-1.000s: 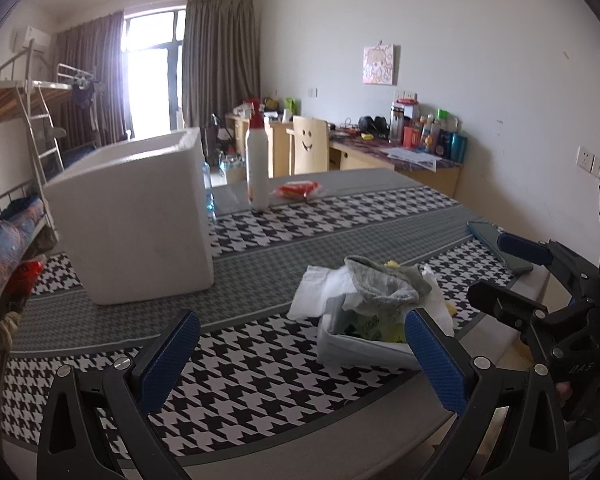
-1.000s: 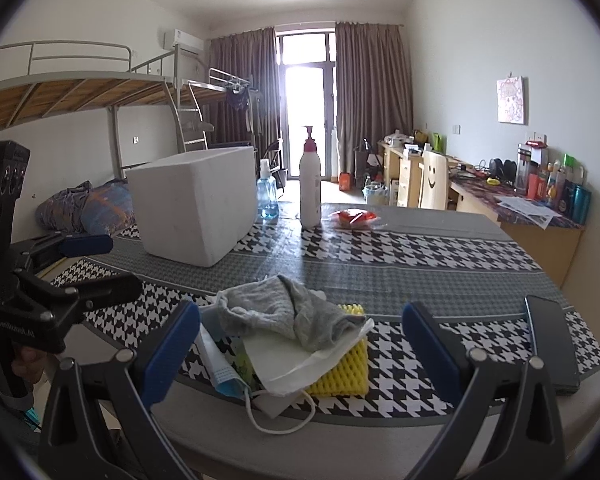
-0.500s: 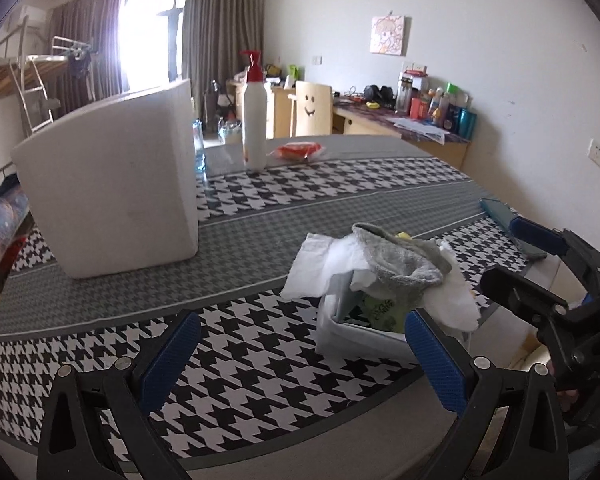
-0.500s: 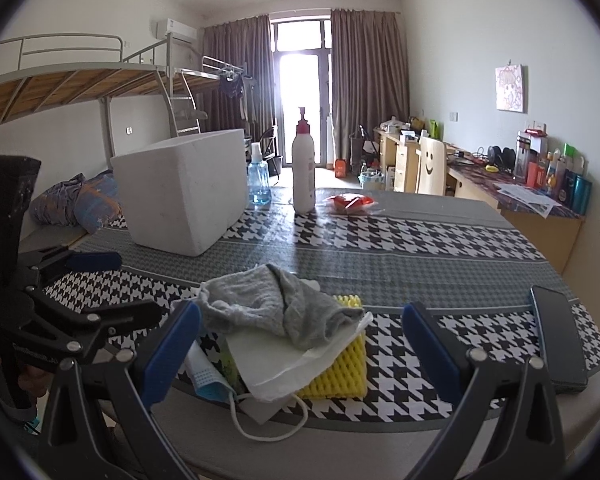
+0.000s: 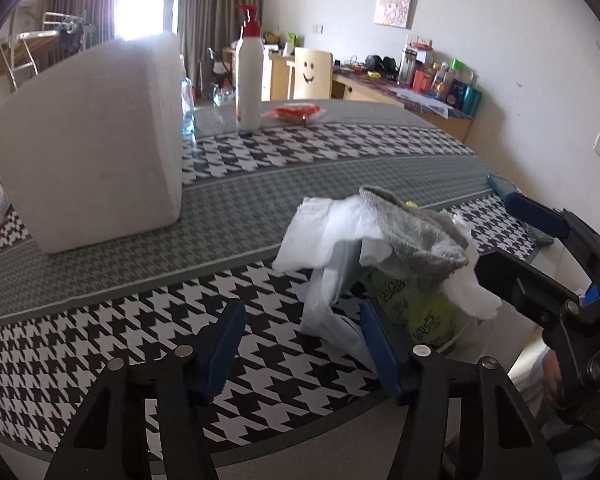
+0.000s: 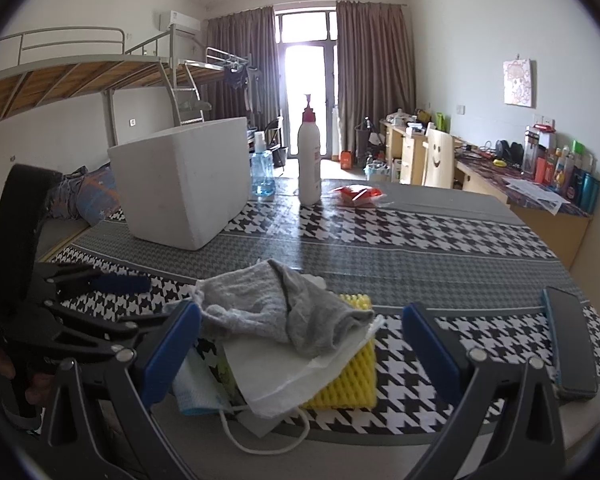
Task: Organize soft objects
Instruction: 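Grasp the blue face mask with the left tool while the right tool grasps the grey sock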
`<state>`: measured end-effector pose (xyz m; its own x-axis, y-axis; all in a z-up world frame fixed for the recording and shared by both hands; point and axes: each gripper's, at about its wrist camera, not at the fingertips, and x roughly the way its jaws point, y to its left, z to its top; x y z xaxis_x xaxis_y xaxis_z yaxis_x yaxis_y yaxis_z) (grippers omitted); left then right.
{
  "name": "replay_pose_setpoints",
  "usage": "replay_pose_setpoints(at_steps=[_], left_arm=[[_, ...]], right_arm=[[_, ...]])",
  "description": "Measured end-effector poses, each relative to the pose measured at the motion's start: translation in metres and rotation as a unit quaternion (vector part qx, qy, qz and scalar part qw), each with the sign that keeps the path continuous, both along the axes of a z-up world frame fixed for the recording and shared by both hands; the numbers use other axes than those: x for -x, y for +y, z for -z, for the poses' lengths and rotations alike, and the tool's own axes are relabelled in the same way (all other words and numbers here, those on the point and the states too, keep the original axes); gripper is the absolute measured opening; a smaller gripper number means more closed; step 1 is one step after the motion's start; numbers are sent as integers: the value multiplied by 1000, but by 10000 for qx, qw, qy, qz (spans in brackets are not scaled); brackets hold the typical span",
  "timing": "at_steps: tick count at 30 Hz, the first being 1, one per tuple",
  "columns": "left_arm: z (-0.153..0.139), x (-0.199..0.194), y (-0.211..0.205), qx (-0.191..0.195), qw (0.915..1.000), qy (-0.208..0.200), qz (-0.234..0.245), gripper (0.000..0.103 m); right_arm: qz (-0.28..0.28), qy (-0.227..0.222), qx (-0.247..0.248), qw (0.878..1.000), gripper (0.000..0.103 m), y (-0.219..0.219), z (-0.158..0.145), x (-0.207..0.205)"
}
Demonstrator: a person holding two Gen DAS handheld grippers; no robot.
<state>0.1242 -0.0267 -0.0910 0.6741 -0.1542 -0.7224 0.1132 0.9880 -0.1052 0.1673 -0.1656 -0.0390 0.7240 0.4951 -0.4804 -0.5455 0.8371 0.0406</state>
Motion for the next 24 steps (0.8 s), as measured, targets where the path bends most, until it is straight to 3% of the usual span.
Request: replay_pose_setpoints(at_steps=[3,10,13,24], left_arm=[[3,-2,0,39,10000,54,62,47],[6,-7,-3,-18,9999,82,136,42],[7,-9,-3,17,9998,119,182,32],[8,-10,-3,20,9996,60,266,25]], right_arm=[[-122,50,7,9999,102,6,2,-2],[-350,249,30,9991,99,16,8,-12],[-436,397,36,9983,91,19,12,-17],[-761,759,56,9942,48,27,20,-22]])
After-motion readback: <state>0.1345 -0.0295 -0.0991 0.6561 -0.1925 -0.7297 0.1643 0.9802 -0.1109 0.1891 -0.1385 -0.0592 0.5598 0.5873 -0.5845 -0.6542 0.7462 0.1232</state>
